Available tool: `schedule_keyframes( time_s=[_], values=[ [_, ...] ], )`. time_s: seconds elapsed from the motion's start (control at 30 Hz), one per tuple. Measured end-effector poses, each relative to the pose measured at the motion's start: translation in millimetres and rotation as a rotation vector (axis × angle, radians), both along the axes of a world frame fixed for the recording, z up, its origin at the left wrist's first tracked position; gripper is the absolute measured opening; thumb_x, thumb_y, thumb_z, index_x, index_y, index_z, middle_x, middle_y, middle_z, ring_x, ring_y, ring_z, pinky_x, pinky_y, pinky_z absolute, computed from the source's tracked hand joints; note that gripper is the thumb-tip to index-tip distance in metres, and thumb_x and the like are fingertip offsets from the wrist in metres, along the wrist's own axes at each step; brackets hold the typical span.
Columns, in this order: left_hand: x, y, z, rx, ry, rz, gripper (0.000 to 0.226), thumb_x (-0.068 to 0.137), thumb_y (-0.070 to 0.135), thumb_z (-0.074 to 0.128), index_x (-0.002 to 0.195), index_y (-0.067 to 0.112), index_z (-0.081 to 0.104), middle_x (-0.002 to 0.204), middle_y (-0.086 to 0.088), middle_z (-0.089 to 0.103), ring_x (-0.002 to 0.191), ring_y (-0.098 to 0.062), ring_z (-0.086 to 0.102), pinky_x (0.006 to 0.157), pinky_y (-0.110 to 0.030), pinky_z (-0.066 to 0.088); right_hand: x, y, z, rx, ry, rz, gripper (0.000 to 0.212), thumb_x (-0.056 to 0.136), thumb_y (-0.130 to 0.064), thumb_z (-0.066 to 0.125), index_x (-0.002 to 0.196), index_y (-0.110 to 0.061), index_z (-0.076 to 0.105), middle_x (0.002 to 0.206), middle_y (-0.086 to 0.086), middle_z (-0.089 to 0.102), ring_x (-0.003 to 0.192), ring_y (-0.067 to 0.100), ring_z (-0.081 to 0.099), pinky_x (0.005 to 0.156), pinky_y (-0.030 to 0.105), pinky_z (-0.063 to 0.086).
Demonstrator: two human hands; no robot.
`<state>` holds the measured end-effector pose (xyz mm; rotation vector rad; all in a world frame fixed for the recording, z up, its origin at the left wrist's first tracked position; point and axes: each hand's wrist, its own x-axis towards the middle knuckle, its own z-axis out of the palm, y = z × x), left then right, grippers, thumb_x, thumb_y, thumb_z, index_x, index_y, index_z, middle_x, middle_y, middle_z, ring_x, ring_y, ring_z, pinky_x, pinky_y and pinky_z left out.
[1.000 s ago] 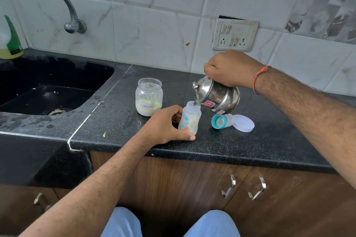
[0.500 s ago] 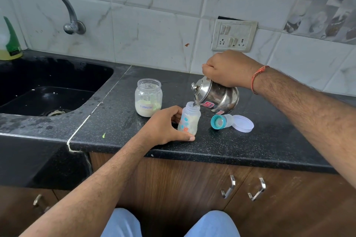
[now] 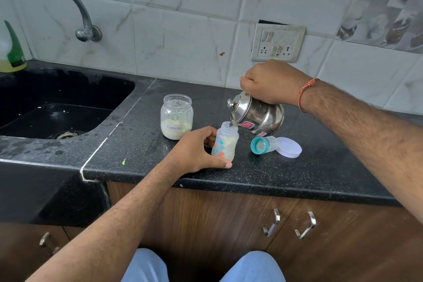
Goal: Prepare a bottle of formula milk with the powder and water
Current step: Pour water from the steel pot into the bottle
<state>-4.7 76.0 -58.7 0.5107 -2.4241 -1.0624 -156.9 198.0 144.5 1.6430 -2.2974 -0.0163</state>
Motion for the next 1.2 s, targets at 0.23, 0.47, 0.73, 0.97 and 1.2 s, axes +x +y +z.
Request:
schedule_keyframes(
  time_s=[0.23, 0.47, 0.73, 0.97, 1.2],
  values=[
    [0.1, -0.2, -2.5, 0.015, 0.037, -0.003, 0.067, 0.062, 0.047, 0.106, 0.115, 0.039, 0.067, 0.105, 0.018, 0.077, 0.099, 0.002, 0.072, 0.092, -0.02, 0.058, 1.4, 0.0, 0.1, -0.014, 0.011, -0.003, 0.049, 0.107, -0.033, 0.039, 0.063, -0.011, 0.046, 0.064, 0.008, 0.052, 0.06, 0.023, 0.046, 0.056, 0.034, 0.033],
    [0.1, 0.4, -1.1, 0.013, 0.035, -0.005, 0.069, 0.063, 0.047, 0.106, 0.118, 0.037, 0.067, 0.107, 0.018, 0.076, 0.101, 0.001, 0.072, 0.093, -0.021, 0.058, 2.5, 0.6, 0.4, -0.011, 0.002, -0.005, 0.049, 0.107, -0.032, 0.04, 0.063, -0.011, 0.046, 0.064, 0.007, 0.051, 0.06, 0.022, 0.045, 0.055, 0.034, 0.033],
    [0.5, 1.1, -0.1, 0.009, 0.028, -0.001, 0.072, 0.062, 0.049, 0.105, 0.121, 0.034, 0.068, 0.108, 0.018, 0.076, 0.102, 0.001, 0.072, 0.096, -0.026, 0.06, 2.5, -0.1, 1.0, -0.006, 0.005, -0.008, 0.049, 0.107, -0.034, 0.039, 0.064, -0.012, 0.048, 0.064, 0.007, 0.052, 0.06, 0.021, 0.046, 0.054, 0.033, 0.032],
    [1.1, 1.6, 0.5, 0.01, 0.026, -0.003, 0.072, 0.063, 0.049, 0.105, 0.122, 0.033, 0.068, 0.109, 0.018, 0.076, 0.102, 0.0, 0.072, 0.096, -0.027, 0.06, 2.9, -1.3, 0.7, -0.001, 0.013, -0.005, 0.049, 0.107, -0.033, 0.039, 0.063, -0.012, 0.047, 0.064, 0.007, 0.052, 0.06, 0.022, 0.045, 0.054, 0.033, 0.032],
    [0.0, 0.4, -1.5, 0.026, 0.035, 0.002, 0.068, 0.061, 0.049, 0.106, 0.116, 0.037, 0.067, 0.108, 0.017, 0.078, 0.102, -0.001, 0.073, 0.098, -0.031, 0.061, 2.8, -1.8, 0.8, -0.005, 0.029, 0.004, 0.049, 0.107, -0.031, 0.039, 0.063, -0.01, 0.046, 0.064, 0.008, 0.052, 0.06, 0.023, 0.045, 0.054, 0.034, 0.031]
  ],
)
